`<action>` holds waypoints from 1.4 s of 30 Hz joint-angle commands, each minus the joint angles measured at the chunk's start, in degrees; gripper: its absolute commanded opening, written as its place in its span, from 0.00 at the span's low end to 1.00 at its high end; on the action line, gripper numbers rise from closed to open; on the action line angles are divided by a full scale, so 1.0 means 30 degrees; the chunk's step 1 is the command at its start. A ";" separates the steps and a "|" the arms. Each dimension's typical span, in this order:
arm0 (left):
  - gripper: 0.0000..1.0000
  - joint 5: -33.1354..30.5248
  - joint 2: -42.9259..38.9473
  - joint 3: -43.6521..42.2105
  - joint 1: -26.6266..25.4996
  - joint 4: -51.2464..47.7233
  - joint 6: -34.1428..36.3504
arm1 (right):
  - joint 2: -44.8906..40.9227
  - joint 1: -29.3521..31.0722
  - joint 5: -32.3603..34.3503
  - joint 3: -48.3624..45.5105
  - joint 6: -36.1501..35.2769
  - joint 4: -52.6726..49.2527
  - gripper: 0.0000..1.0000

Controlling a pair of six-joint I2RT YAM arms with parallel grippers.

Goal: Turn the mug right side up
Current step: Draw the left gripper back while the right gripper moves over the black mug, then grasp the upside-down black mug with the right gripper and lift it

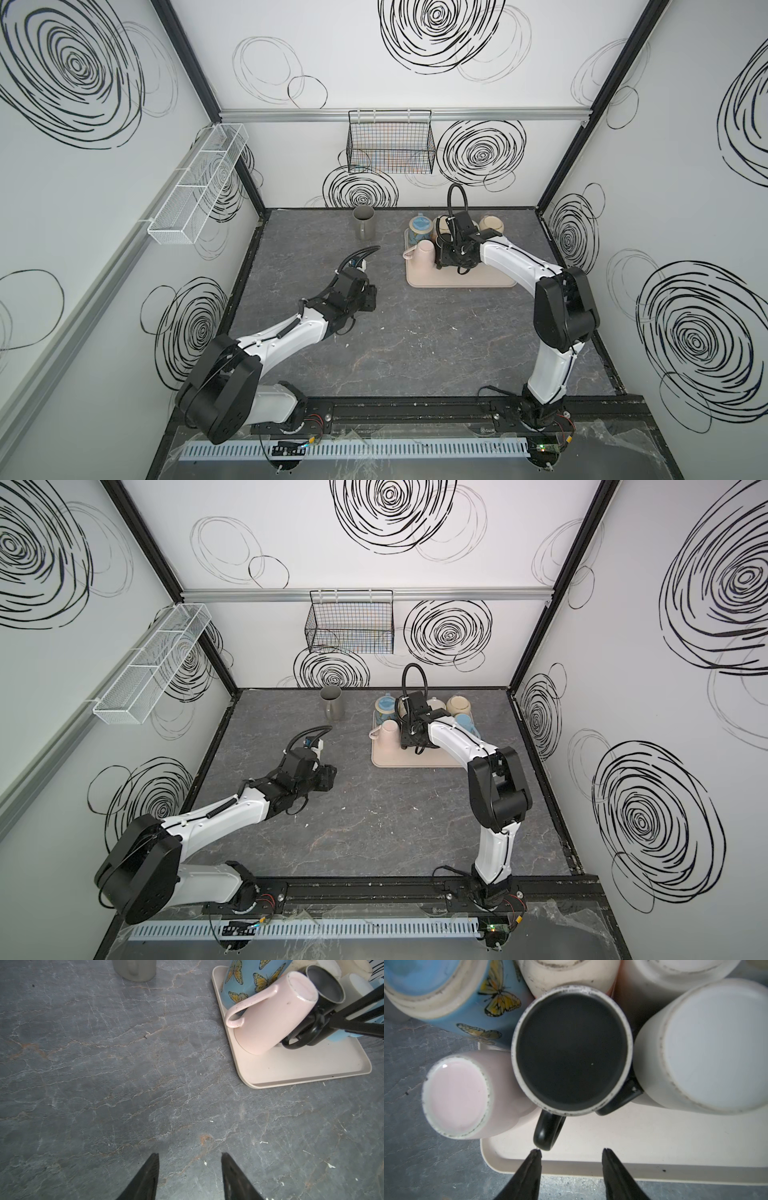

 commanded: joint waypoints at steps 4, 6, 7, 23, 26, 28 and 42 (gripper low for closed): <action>0.52 -0.0572 -0.0366 -0.0068 -0.0445 0.1085 -0.0373 | -0.1868 -0.1084 0.1089 0.0160 -0.0654 -0.1319 0.50; 0.52 -0.0579 -0.0280 0.0017 -0.0505 0.1117 -0.0347 | -0.2592 -0.1483 0.0747 -0.0101 -0.0638 -0.1149 0.50; 0.52 -0.0556 -0.0176 0.0101 -0.0513 0.1118 -0.0344 | -0.2918 -0.1650 0.0491 -0.0229 -0.0656 -0.0949 0.50; 0.52 -0.0578 0.0310 0.0496 -0.0564 0.0818 -0.0111 | 0.1099 0.0081 -0.0866 0.2822 -0.0043 -0.1351 0.52; 0.53 -0.0611 0.0208 0.0350 -0.0477 0.0802 -0.0110 | 0.1672 0.0093 -0.0677 0.2989 0.0096 -0.1238 0.52; 0.53 -0.0604 0.0141 0.0288 -0.0419 0.0767 -0.0068 | 0.2035 0.0109 -0.0393 0.3072 0.0162 -0.1219 0.51; 0.53 -0.0365 0.0300 0.0167 -0.0110 0.0934 0.0120 | 0.2799 -0.0062 -0.0102 0.2882 -0.0143 -0.1211 0.23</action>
